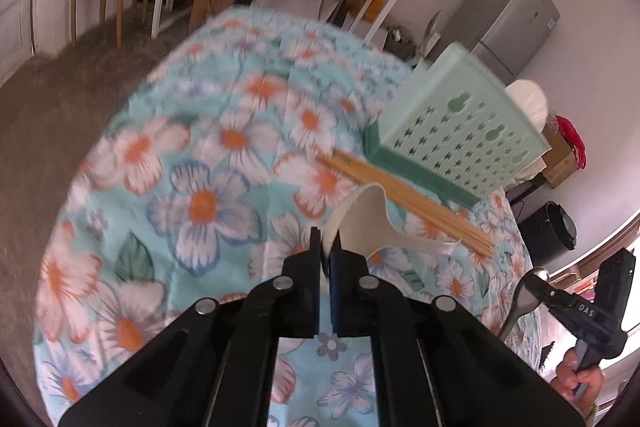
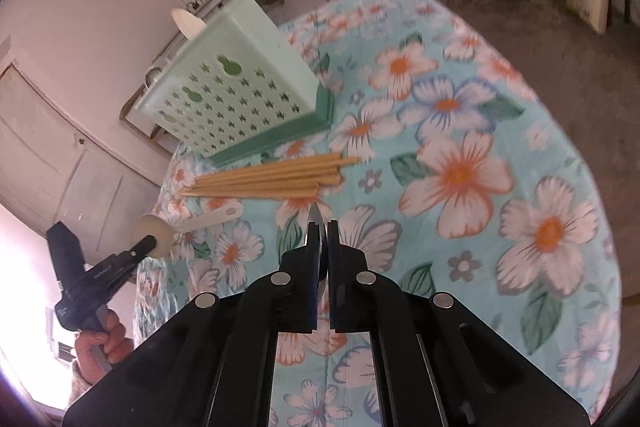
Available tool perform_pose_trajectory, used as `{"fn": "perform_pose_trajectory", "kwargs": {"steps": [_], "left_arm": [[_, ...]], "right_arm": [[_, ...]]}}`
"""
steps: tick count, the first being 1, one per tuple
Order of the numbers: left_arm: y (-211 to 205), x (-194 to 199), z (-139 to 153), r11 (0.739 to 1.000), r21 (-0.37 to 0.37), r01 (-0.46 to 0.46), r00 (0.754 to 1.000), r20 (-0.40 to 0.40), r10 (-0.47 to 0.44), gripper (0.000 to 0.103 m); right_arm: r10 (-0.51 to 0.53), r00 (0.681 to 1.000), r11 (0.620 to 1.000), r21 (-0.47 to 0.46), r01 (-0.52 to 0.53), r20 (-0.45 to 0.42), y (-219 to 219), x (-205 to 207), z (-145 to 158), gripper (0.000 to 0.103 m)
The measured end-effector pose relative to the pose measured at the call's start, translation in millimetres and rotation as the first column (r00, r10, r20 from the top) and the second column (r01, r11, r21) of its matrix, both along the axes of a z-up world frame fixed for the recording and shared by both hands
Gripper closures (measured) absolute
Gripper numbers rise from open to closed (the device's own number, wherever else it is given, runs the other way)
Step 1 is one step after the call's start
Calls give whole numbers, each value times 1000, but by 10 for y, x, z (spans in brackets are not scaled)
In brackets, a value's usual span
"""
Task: Organize utensils
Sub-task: 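Lift the metal spoon with the right tool while the left tool carries the ladle toward the basket, then lower the ladle into the basket with the left tool while the right tool drops the spoon in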
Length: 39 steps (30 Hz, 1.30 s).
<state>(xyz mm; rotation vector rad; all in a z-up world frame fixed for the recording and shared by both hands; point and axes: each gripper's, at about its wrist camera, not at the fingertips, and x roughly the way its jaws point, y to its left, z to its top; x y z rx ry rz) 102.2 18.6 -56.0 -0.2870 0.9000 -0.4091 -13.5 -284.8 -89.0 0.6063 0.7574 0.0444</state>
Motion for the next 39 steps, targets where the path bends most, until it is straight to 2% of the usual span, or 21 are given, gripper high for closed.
{"fn": "perform_pose_trajectory", "kwargs": {"steps": [5,9,13,16,19,22,25,30,34,39], "left_arm": [[38,-74,355,1000,16,-2,994,111,1,100],[82,-160,754,1000,19,11,975,223,-15,100],[63,-202,1211,999,36,32,936,350,-43,100],[-50,-187,1564,995,102,20,882,467,-65,100],[-183,-117,1756,986,165,-1,844,529,-88,100],[-400,-1,1857,959,282,-41,803,580,-137,100],[-552,77,1867,926,370,-74,778,602,-178,100],[-780,183,1792,848,513,-131,744,617,-259,100],[-949,263,1681,784,605,-140,740,590,-323,100],[-1106,370,1562,743,660,-110,751,544,-373,100]], "right_arm": [[-18,998,997,-78,23,64,1,-104,272,101],[-21,992,990,-133,38,125,41,-160,514,101],[-24,981,984,-169,57,192,78,-215,741,101],[-15,975,984,-170,54,222,86,-231,834,101],[-6,973,984,-173,48,232,111,-244,862,101],[-4,972,983,-179,48,236,115,-244,864,101],[-11,971,983,-173,54,238,90,-244,850,101],[-15,971,985,-164,55,240,48,-238,832,101],[-12,970,986,-159,51,241,34,-243,826,101],[-9,971,987,-152,46,239,12,-238,804,101]]}}
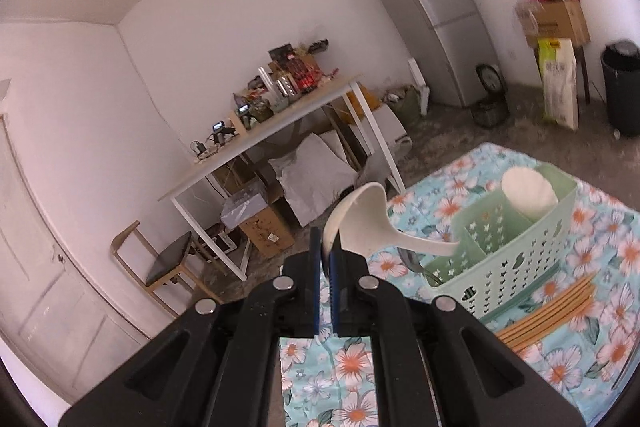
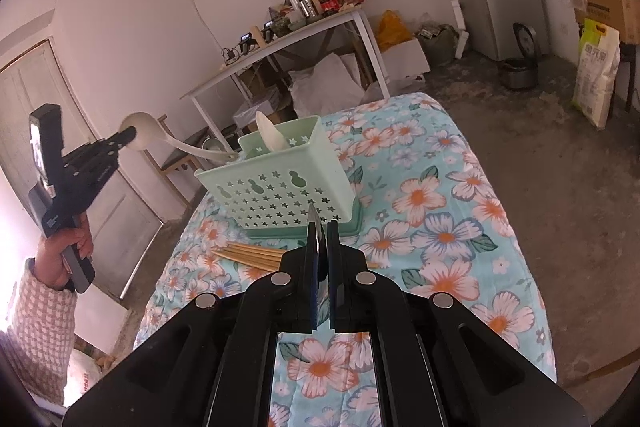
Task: Organize utensils
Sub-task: 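Lower the ladle into the basket with the left tool while the right tool drops the spoon in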
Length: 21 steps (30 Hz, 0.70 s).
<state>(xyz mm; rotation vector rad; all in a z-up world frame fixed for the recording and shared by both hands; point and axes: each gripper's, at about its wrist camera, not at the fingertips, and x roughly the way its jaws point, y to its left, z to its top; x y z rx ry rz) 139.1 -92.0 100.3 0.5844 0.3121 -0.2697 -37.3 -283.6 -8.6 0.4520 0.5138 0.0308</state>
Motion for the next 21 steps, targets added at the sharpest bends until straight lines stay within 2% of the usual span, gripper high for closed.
{"fn": "perform_pose_trajectory", "kwargs": {"steps": [7,11,13,16,18,21], "left_arm": [[-247,50,-153,993,120,14,1000,5,-15,100],[-357,108,-225,989,146,34,999,-33,-30,98],[-383,147,-235,991,126,47,998,-56,-40,96],[-371,255,-215,997,13,80,986,-151,-77,94],[-322,364,-201,992,-97,84,969,-225,-104,92],[-227,450,-158,959,-267,99,944,-278,-176,74]], "right_arm": [[-3,1000,1000,9,3,-11,-32,8,-33,101],[-4,1000,1000,16,5,-16,-50,10,-56,101],[-2,1000,1000,23,3,-21,-60,16,-79,101],[3,999,999,36,-1,-37,-58,37,-127,101],[1,999,999,36,0,-41,-63,34,-133,101],[-6,999,1000,28,7,-37,-81,16,-112,101]]}}
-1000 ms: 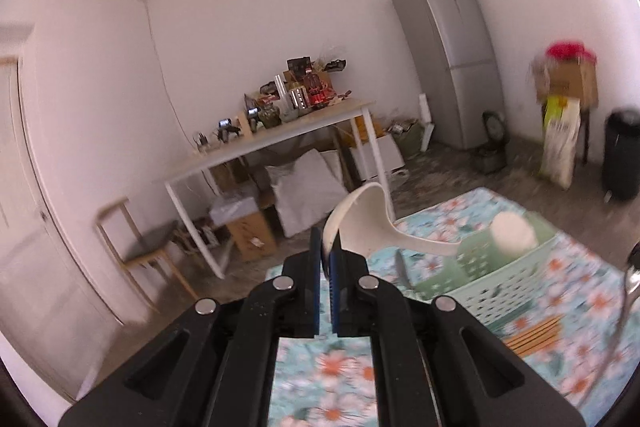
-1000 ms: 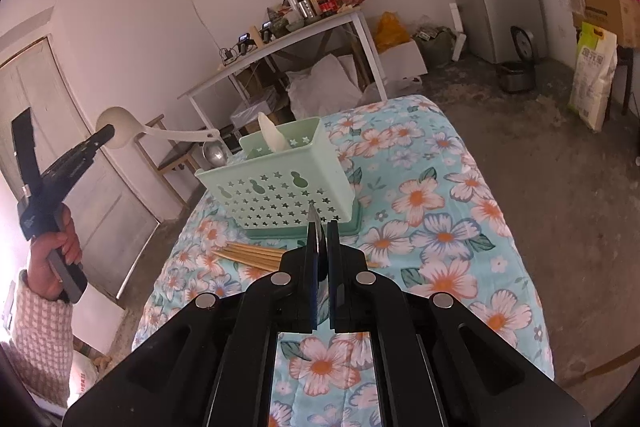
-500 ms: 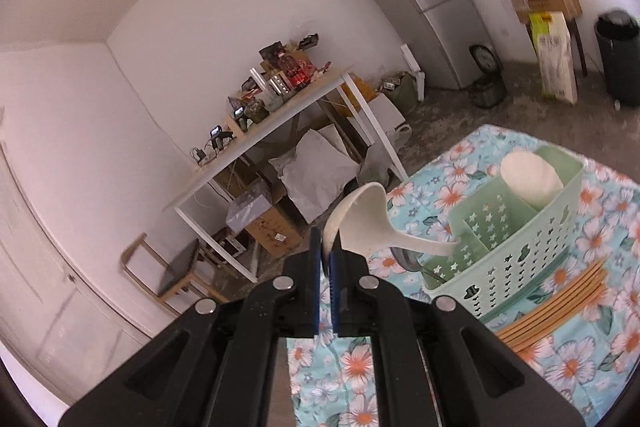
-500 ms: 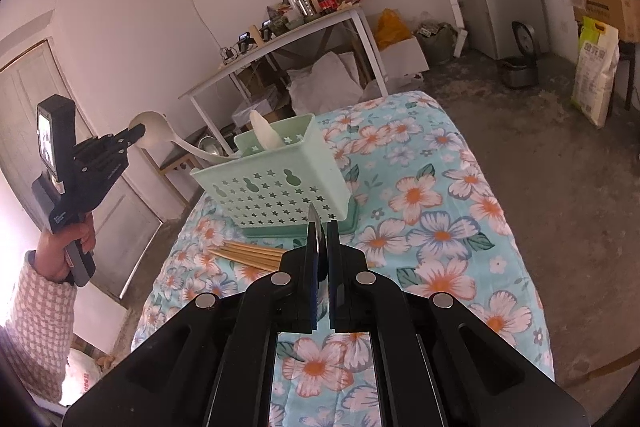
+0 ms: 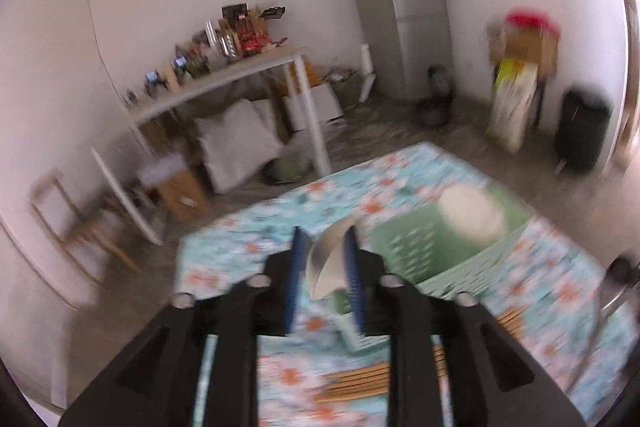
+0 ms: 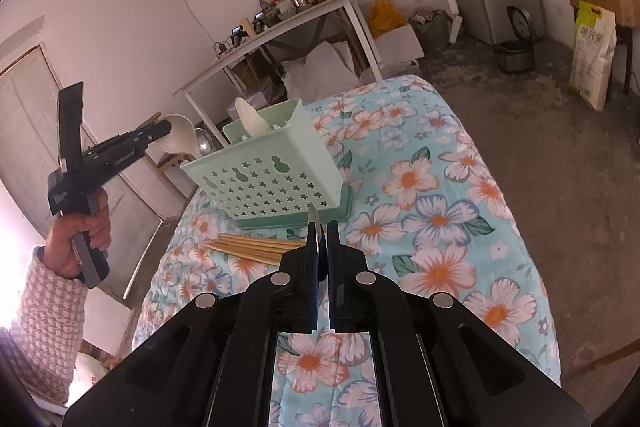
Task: Organize utensils
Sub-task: 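Lower the ladle into the basket with the left tool while the right tool drops the spoon in, then open both tools and withdraw them from the basket toward the chopsticks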
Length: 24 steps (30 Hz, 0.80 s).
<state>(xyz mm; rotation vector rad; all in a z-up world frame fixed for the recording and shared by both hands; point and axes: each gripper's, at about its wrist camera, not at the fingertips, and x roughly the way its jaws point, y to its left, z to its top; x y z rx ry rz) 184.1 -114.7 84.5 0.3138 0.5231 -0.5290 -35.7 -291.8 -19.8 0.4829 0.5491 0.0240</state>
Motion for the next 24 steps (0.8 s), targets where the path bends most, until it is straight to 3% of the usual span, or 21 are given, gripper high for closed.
{"fn": "perform_pose_trajectory", "kwargs": {"steps": [2,6,11,16,24], "left_arm": [[102,35,37,995,-101,3,1000,-30,-6,57],[245,50,111,975,-224,-10,999,-53,-2,52],[464,-34,183,948,-317,-41,998,-66,21,42],[663,-210,87,941,-333,-60,996,-81,35,34],[954,-501,-374,946,-303,-118,982,-174,67,31]], "right_arm": [[-7,1000,1000,-9,7,3,-13,-12,19,101],[-16,1000,1000,-19,16,9,-43,-13,42,101],[-32,999,998,-53,34,42,-72,-9,185,101],[-57,994,989,-127,70,97,-129,11,459,101],[-85,976,961,-240,134,202,-191,152,962,101]]}}
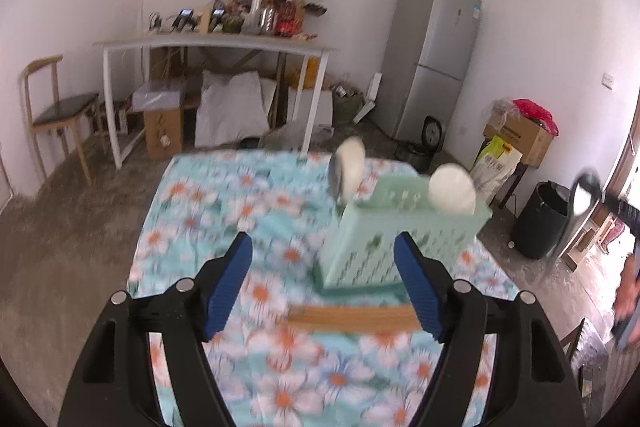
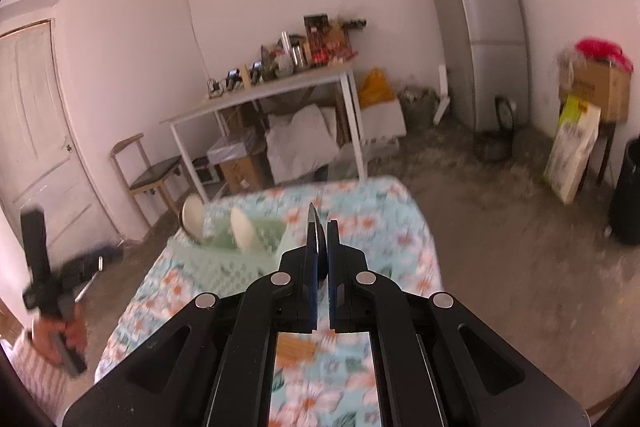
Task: Organize utensils
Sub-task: 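Open both tools and withdraw them from the basket toward the chopsticks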
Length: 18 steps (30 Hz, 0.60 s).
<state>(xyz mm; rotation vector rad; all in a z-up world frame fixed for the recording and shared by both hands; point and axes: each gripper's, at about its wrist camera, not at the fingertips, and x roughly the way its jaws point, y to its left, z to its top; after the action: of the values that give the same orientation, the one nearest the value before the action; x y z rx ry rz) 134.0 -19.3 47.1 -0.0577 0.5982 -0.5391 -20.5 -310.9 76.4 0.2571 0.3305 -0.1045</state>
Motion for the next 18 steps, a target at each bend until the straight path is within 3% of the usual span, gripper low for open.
{"fn": "perform_pose_trajectory", "kwargs": {"steps": [9,18], "left_arm": [[260,-259,-232,999,-12,-42,998,-40,42,27],[333,-338,-264,999,-4,-52,998,-26,52,24]], "right_arm": [[-12,995,992,-122,25,104,21,417,445,101],[-8,996,968,-249,32,94,176,964,273,101]]}}
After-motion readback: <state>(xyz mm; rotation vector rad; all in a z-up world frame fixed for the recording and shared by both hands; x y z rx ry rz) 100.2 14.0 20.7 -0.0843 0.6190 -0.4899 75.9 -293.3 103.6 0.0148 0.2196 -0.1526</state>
